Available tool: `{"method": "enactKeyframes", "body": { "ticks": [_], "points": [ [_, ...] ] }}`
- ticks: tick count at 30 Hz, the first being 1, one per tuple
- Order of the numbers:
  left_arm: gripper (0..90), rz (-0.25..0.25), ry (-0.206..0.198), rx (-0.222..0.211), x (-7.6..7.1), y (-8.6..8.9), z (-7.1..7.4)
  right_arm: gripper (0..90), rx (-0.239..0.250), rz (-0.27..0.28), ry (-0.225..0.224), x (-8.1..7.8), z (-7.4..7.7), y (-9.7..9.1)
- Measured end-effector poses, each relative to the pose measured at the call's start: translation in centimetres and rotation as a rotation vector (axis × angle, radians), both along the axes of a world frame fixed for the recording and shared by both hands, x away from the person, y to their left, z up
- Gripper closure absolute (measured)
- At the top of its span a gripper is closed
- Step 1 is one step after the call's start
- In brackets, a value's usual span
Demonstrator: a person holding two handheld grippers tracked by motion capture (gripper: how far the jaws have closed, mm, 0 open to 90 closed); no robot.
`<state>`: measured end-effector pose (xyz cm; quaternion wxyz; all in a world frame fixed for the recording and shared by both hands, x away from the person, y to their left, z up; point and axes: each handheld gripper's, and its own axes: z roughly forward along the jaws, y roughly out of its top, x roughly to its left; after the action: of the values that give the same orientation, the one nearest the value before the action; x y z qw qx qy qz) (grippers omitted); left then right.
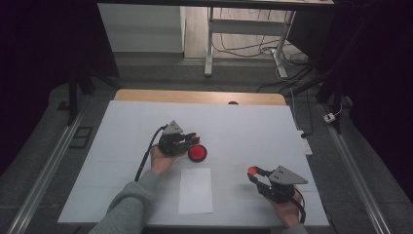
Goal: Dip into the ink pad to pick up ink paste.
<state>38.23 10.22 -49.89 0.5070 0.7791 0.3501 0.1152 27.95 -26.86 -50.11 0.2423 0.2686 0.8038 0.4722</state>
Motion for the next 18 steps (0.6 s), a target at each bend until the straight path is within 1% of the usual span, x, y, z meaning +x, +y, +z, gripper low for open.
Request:
{"method": "enactKeyframes", "body": {
  "ticks": [2,5,8,12,18],
  "points": [
    [72.8,-0.004,0.004,0.001,-0.03,0.08,0.1,65.0,0.001,-0.001,0.0,0.05,-0.01,-0.02],
    [72.7,-0.023,0.019,-0.008,0.0,0.23,0.14,65.0,0.001,0.0,0.002,0.09,-0.04,-0.01],
    [72.7,-0.033,0.031,-0.001,0.06,0.19,0.01,65.0,0.001,0.0,0.003,0.11,-0.05,-0.02],
    [72.7,-0.043,0.032,0.004,-0.12,0.12,0.18,65.1,0.002,-0.002,0.004,0.12,-0.05,-0.07],
    [72.7,-0.066,0.035,0.007,-0.58,0.32,0.82,65.1,0.002,-0.001,0.004,0.19,-0.09,-0.11]
  ]
}}
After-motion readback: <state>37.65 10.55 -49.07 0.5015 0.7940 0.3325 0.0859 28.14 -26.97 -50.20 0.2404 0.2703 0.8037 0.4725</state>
